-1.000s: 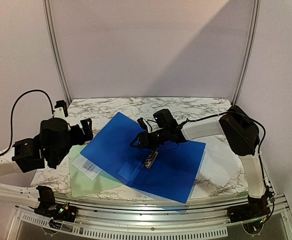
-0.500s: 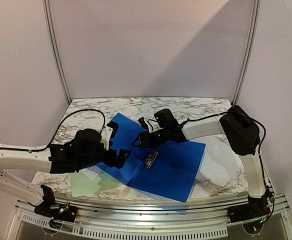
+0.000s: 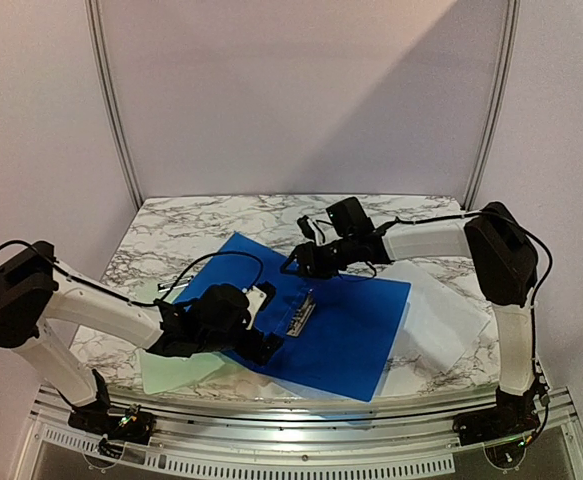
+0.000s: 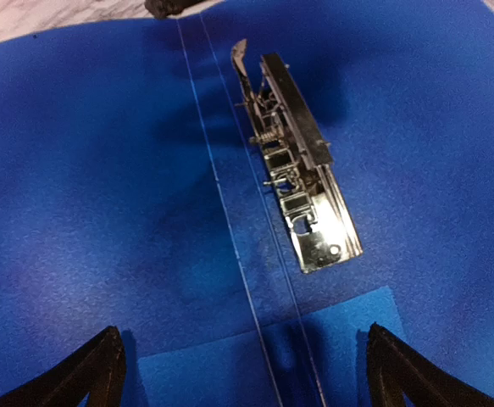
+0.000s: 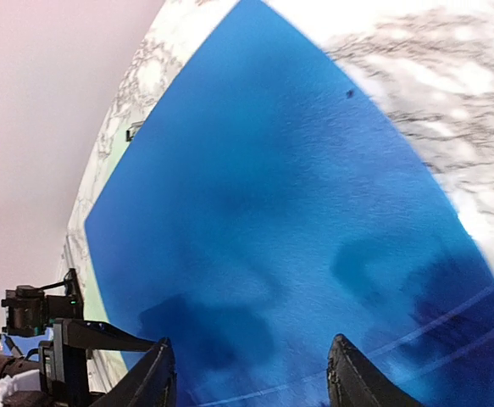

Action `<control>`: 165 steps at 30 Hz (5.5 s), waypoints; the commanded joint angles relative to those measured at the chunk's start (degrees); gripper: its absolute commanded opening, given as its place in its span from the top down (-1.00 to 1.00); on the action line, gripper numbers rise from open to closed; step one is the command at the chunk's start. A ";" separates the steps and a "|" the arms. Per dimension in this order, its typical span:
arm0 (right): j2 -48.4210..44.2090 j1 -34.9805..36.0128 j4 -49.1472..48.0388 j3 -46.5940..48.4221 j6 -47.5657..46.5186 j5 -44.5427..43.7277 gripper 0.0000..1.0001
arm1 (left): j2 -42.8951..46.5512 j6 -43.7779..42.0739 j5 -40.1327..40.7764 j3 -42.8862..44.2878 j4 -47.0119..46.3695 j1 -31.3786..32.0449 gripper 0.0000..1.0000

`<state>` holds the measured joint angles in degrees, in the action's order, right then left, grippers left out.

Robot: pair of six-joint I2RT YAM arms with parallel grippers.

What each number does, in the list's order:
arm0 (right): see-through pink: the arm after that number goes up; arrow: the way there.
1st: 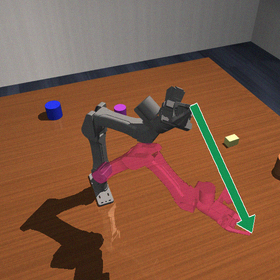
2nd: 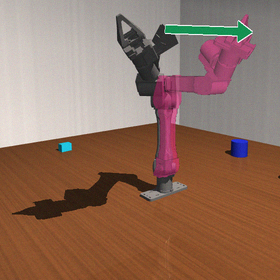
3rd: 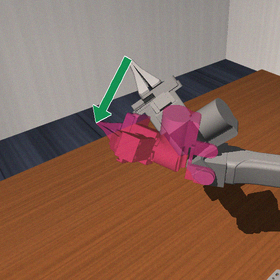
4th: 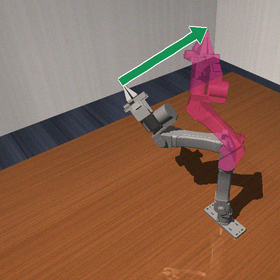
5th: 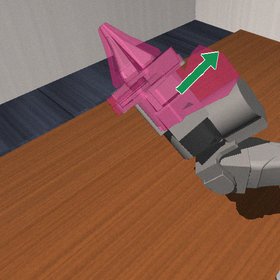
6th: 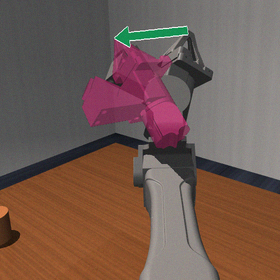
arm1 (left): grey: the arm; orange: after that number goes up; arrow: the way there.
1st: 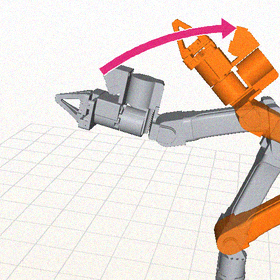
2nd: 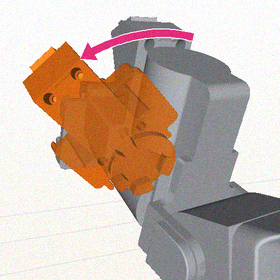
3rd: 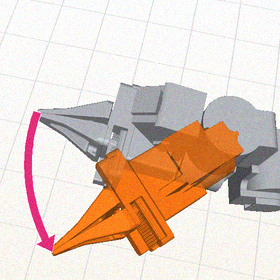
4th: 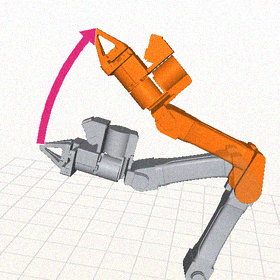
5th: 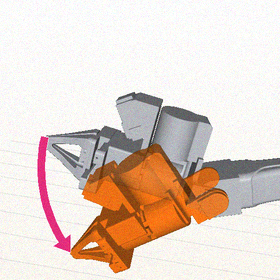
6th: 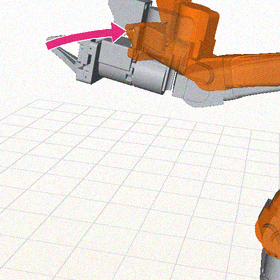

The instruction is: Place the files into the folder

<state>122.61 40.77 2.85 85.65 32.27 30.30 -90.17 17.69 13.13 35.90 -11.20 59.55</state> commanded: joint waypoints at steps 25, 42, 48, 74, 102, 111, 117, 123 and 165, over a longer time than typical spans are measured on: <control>-54.12 -35.29 27.68 -42.11 2.62 -15.76 -0.97 | -11.56 -3.15 5.31 7.02 -0.01 5.63 -0.99; -67.40 -64.22 18.48 -60.66 3.53 2.24 -0.84 | -11.18 -1.81 7.70 6.62 0.12 5.67 -0.99; -67.03 -70.51 13.02 -65.38 4.16 8.59 -0.78 | -11.17 -1.61 7.71 6.57 0.11 5.67 -0.99; -62.24 -75.31 -16.54 -81.93 13.11 18.26 -0.44 | -11.69 -1.35 7.41 7.76 0.76 5.67 -0.99; -58.23 -75.24 -17.57 -80.77 3.88 16.42 1.00 | -12.90 -0.03 7.27 9.34 0.24 5.67 -0.99; -67.02 -71.23 -6.56 -71.71 3.62 9.75 1.00 | -16.26 -1.71 11.32 15.67 3.93 5.11 -0.89; -71.95 -68.92 0.68 -63.08 4.93 6.95 1.00 | -19.61 -1.56 12.66 20.51 5.89 4.28 -0.52; -75.93 -67.64 3.36 -56.55 7.37 4.06 1.00 | -22.90 0.58 13.82 25.44 9.41 3.02 -0.05; -82.67 -34.62 9.46 -48.25 25.19 -40.87 1.00 | -43.39 19.11 12.63 66.47 39.26 -4.41 0.55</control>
<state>40.93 5.96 7.70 30.09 64.31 0.40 -131.59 35.68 23.46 100.29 22.52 55.33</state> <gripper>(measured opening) 0.007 0.207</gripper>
